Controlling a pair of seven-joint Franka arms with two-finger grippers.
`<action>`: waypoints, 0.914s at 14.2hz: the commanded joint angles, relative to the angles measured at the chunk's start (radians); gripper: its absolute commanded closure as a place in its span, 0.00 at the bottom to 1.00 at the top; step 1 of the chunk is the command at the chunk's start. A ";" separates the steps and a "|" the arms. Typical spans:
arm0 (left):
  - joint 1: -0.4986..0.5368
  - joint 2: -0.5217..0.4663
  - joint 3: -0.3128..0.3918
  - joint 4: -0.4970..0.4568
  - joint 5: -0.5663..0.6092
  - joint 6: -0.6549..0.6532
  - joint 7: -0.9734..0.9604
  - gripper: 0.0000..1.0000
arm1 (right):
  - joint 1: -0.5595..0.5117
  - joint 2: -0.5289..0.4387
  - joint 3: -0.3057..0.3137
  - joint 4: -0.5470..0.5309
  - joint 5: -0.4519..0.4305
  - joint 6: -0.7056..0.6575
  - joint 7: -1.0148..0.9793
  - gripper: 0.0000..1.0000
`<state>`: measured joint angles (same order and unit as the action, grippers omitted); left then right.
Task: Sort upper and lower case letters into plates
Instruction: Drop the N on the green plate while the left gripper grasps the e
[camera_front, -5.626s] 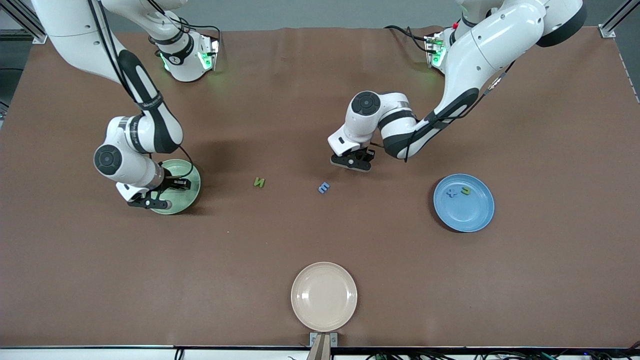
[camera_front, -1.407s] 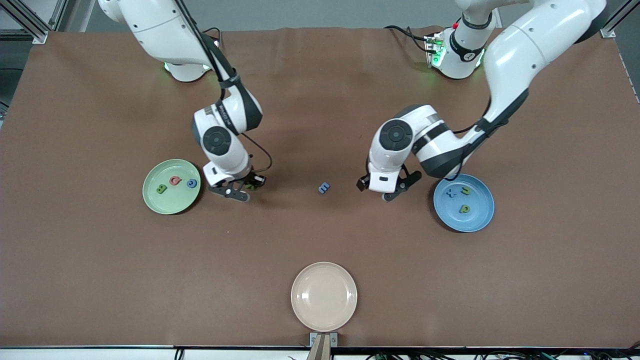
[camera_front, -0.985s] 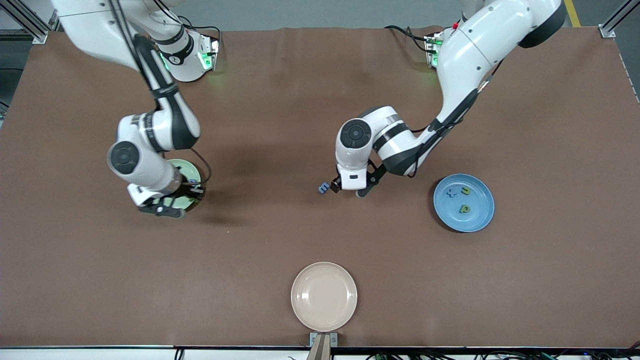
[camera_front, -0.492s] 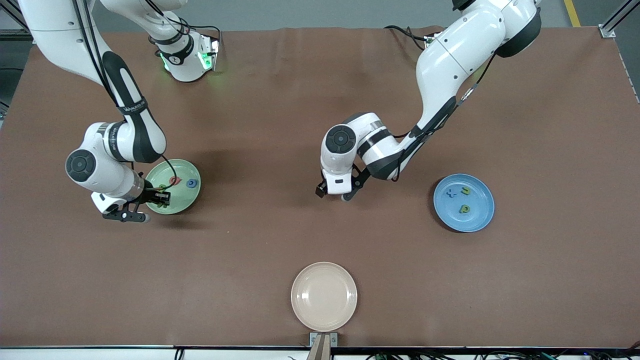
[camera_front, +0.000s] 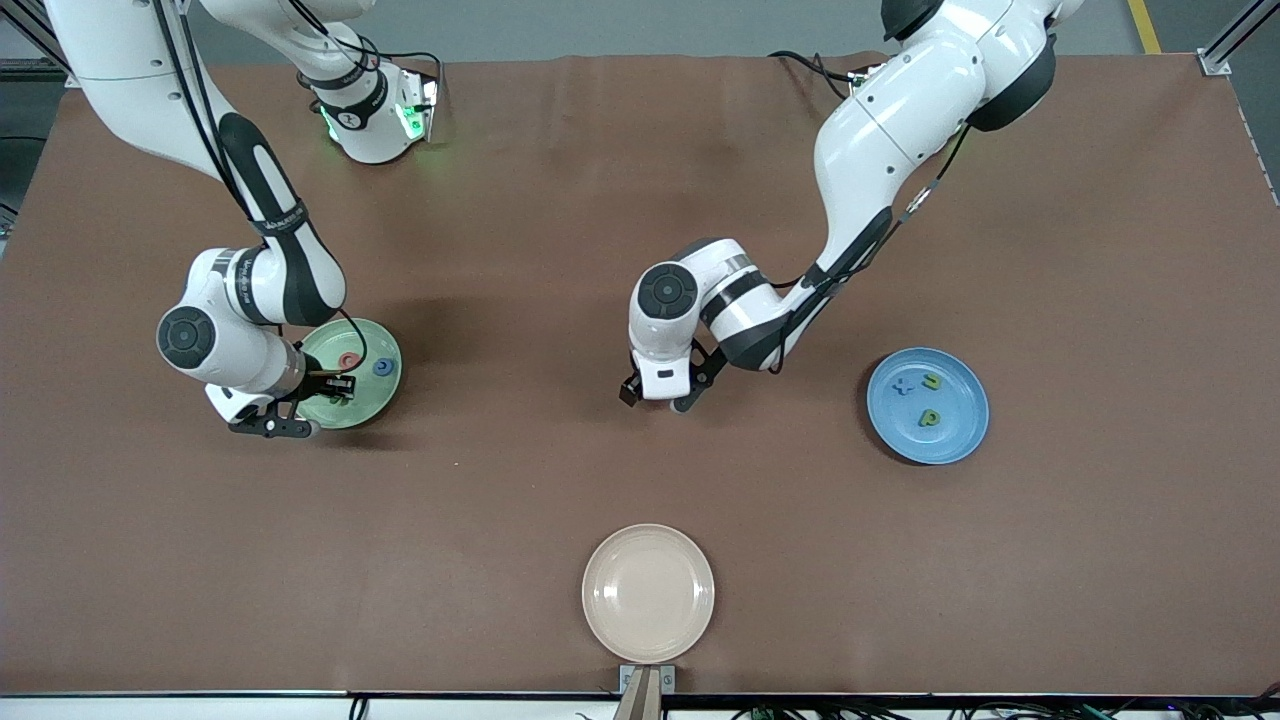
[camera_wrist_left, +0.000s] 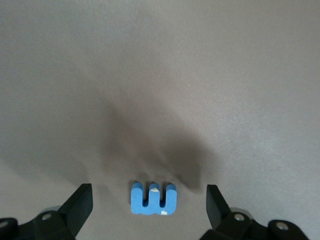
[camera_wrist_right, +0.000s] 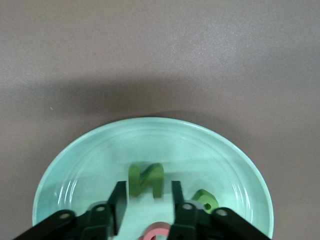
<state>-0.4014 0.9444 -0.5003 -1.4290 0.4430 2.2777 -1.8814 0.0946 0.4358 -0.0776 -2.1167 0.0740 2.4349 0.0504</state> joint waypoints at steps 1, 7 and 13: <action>-0.019 0.025 0.014 0.035 -0.018 0.013 0.011 0.05 | -0.013 -0.022 0.009 -0.006 -0.013 -0.011 0.005 0.00; -0.019 0.030 0.014 0.041 -0.018 0.022 0.008 0.29 | -0.022 -0.029 0.007 0.269 -0.066 -0.297 -0.003 0.00; -0.028 0.033 0.014 0.041 -0.040 0.028 0.001 0.45 | -0.108 -0.031 0.007 0.576 -0.089 -0.618 -0.135 0.00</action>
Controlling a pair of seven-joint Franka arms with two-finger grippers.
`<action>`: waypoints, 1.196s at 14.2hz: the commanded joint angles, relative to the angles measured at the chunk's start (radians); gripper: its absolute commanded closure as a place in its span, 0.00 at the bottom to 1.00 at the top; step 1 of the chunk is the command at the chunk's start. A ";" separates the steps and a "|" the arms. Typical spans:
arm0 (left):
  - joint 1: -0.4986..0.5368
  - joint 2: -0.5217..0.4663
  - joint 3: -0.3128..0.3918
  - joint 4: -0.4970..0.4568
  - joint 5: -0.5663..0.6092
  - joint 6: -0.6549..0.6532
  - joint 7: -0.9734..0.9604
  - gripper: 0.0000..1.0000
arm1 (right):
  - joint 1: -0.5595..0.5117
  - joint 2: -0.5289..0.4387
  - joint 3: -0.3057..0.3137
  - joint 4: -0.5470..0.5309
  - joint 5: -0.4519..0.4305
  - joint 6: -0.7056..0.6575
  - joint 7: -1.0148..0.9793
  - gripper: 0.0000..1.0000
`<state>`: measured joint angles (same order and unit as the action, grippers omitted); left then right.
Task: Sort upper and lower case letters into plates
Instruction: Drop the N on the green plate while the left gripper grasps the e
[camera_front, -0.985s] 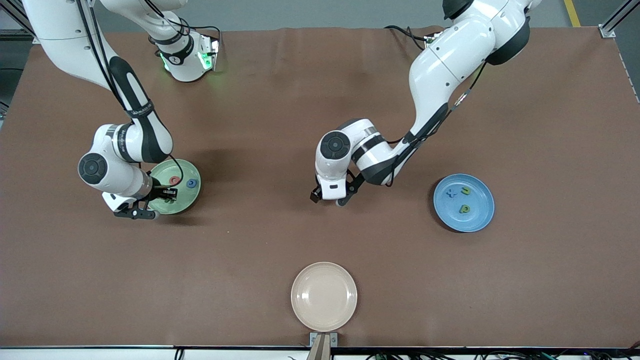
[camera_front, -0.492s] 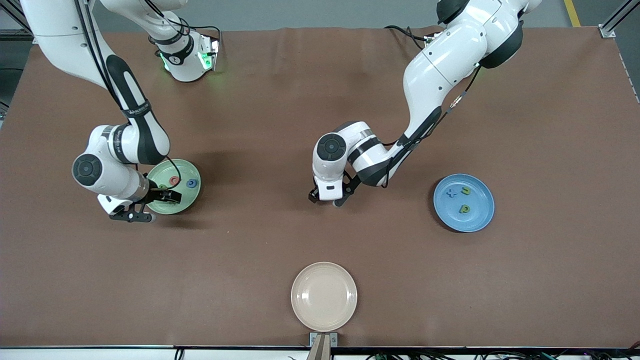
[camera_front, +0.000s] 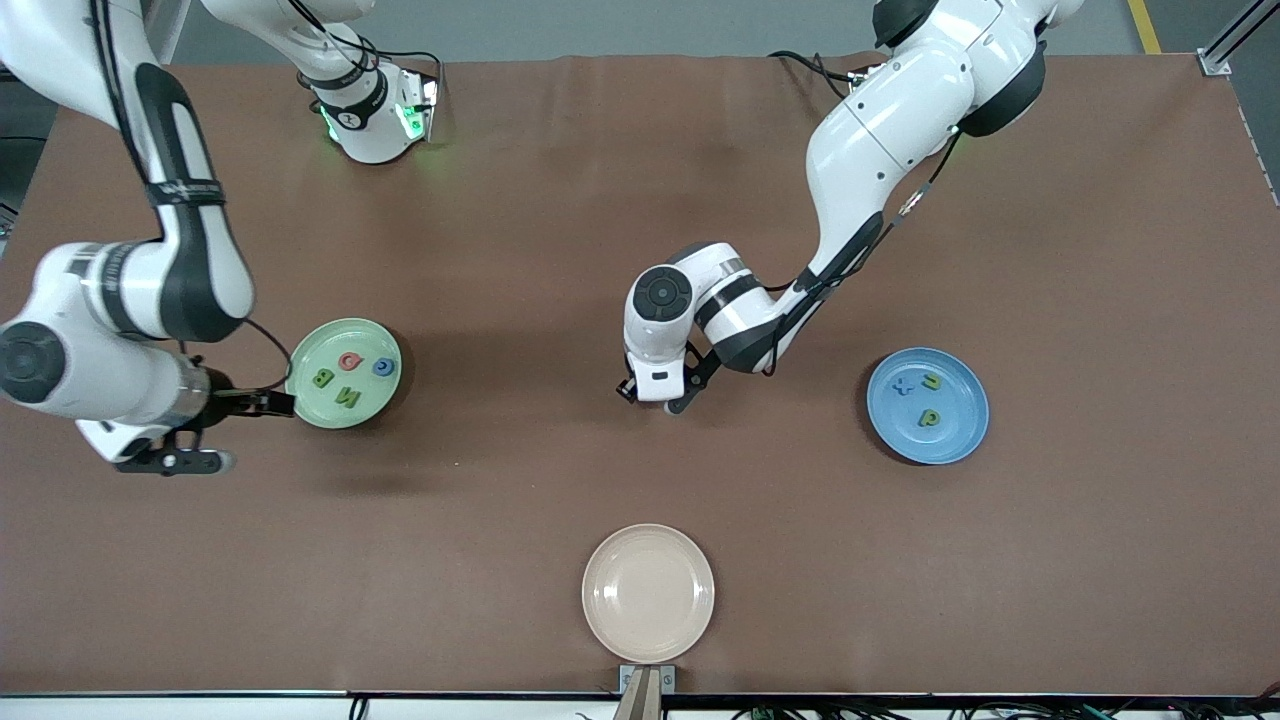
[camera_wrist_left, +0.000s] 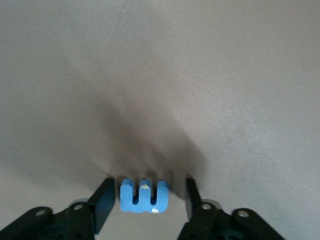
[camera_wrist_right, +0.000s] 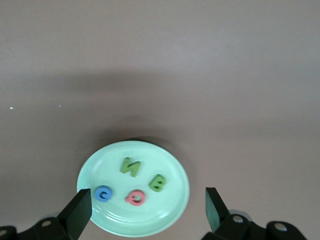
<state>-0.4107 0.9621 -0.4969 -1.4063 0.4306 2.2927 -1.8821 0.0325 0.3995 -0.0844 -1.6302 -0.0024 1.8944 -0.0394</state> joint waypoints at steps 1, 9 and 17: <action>-0.020 0.015 0.011 0.018 -0.027 0.013 0.001 0.50 | -0.060 0.007 0.014 0.140 -0.013 -0.130 -0.048 0.00; -0.016 -0.015 0.011 0.018 -0.023 -0.001 0.008 0.77 | -0.077 0.005 0.015 0.306 -0.060 -0.293 -0.047 0.00; 0.148 -0.232 -0.020 -0.022 -0.032 -0.257 0.194 0.78 | -0.076 0.012 0.021 0.343 -0.027 -0.290 -0.037 0.00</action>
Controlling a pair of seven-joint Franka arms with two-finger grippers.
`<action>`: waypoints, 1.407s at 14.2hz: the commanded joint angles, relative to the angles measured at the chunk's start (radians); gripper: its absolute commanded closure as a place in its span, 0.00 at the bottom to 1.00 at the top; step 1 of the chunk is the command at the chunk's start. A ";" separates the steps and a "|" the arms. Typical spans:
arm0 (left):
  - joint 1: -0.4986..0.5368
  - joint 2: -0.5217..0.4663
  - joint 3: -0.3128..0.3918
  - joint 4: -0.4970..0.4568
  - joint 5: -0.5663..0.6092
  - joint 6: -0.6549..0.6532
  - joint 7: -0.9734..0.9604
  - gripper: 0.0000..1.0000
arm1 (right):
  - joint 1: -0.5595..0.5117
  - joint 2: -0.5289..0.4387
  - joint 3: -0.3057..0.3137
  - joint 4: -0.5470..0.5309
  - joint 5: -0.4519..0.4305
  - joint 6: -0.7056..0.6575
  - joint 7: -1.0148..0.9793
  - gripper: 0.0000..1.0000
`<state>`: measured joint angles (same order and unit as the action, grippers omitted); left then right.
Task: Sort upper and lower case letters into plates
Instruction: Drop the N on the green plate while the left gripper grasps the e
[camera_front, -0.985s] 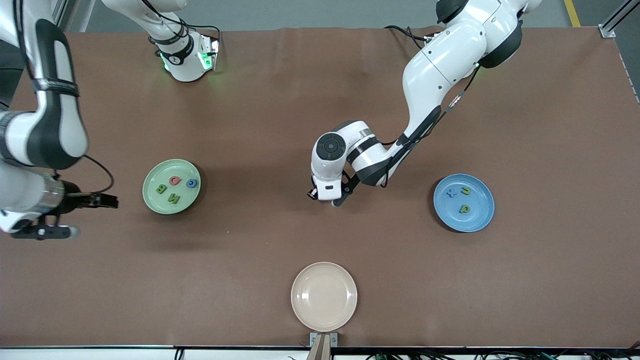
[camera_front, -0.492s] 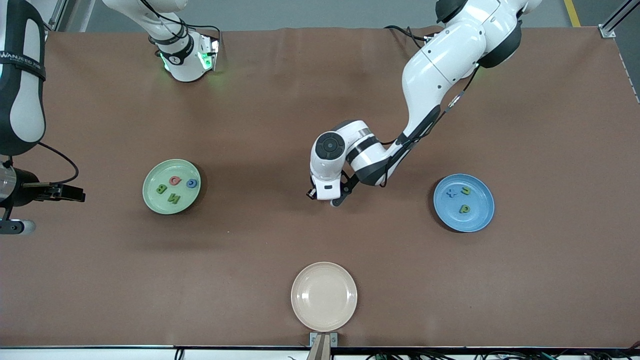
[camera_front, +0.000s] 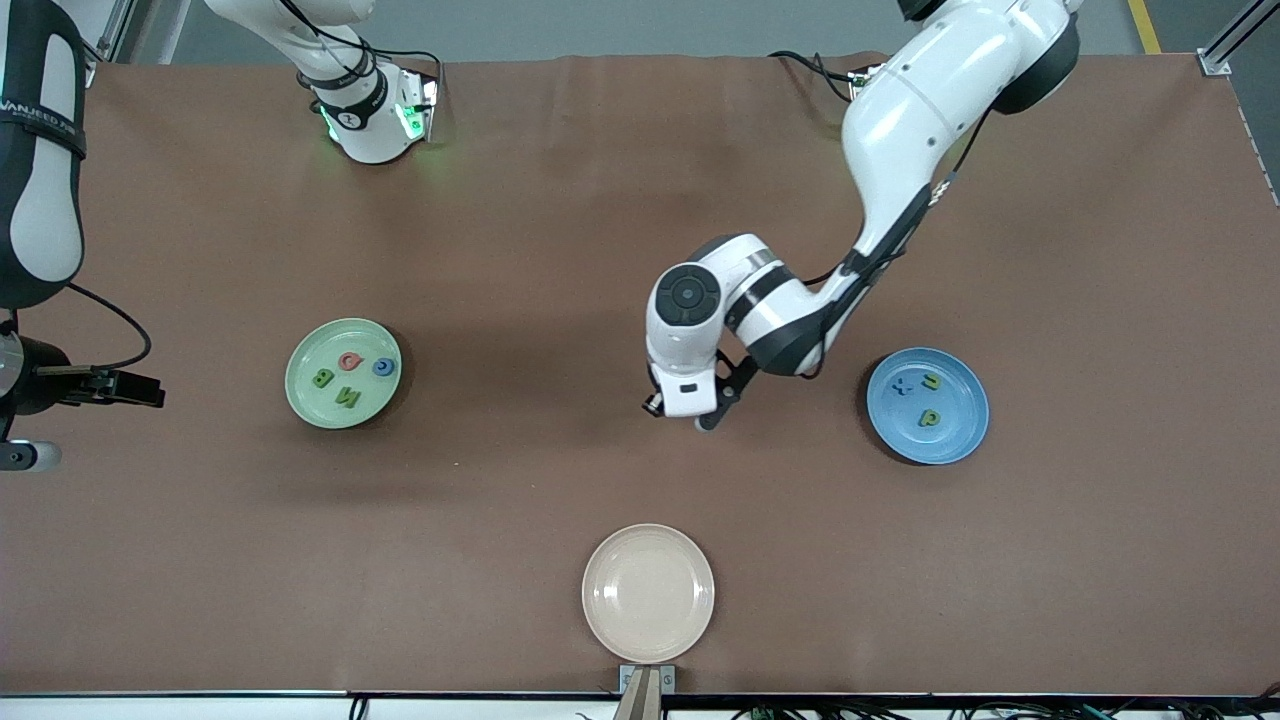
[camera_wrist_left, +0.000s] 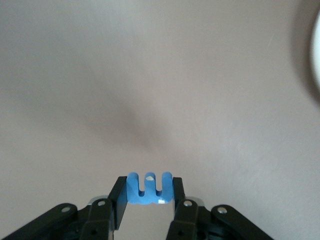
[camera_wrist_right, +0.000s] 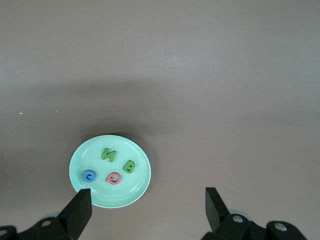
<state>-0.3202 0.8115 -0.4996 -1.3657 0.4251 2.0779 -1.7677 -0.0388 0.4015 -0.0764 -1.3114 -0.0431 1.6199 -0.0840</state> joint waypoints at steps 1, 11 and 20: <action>0.105 -0.109 -0.029 -0.090 -0.025 -0.048 0.111 0.78 | 0.003 0.007 0.020 0.024 0.019 -0.018 0.007 0.00; 0.594 -0.350 -0.134 -0.499 -0.016 0.046 0.720 0.78 | 0.017 -0.064 0.018 -0.040 0.023 -0.077 0.001 0.00; 0.825 -0.315 -0.146 -0.710 0.111 0.255 0.935 0.78 | 0.022 -0.343 0.018 -0.253 0.023 -0.133 0.000 0.00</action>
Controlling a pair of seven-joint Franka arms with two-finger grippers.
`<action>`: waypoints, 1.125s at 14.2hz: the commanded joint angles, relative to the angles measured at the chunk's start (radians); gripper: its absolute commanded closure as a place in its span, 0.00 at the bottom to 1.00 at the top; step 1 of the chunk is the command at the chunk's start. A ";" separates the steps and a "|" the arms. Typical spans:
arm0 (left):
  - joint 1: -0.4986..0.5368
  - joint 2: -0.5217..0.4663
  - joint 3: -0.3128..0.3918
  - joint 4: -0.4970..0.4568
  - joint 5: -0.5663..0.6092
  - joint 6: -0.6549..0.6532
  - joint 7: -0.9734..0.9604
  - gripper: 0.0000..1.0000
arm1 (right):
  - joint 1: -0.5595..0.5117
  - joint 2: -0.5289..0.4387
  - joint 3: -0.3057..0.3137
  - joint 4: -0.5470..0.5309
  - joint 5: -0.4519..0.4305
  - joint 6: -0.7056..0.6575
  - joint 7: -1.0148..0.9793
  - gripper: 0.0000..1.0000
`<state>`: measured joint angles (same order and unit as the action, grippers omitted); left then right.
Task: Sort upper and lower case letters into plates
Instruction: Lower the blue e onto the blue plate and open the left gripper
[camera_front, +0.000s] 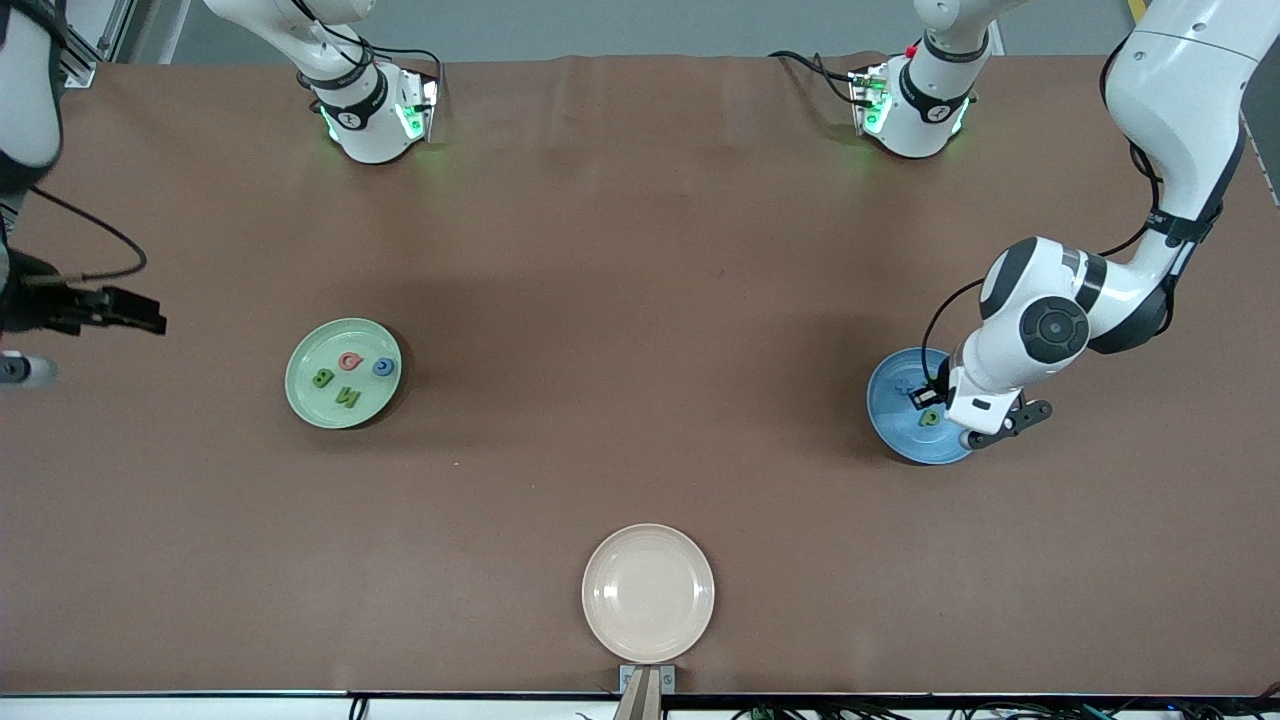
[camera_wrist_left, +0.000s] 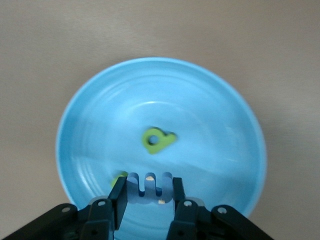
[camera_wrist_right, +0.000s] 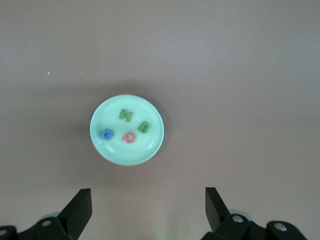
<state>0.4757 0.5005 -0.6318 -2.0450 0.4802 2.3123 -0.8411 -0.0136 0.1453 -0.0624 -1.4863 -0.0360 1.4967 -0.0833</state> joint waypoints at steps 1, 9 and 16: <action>0.041 0.006 -0.014 -0.040 0.082 0.033 0.008 0.78 | -0.002 -0.105 0.006 -0.078 0.016 -0.027 -0.001 0.00; 0.064 0.059 -0.011 -0.026 0.161 0.072 0.010 0.60 | -0.006 -0.200 0.006 -0.069 0.016 -0.090 -0.006 0.00; 0.063 -0.005 -0.019 0.016 0.149 0.023 0.017 0.01 | 0.000 -0.240 0.006 -0.074 0.070 -0.101 -0.004 0.00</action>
<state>0.5270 0.5502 -0.6361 -2.0276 0.6247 2.3695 -0.8389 -0.0134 -0.0660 -0.0595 -1.5185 0.0102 1.3825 -0.0840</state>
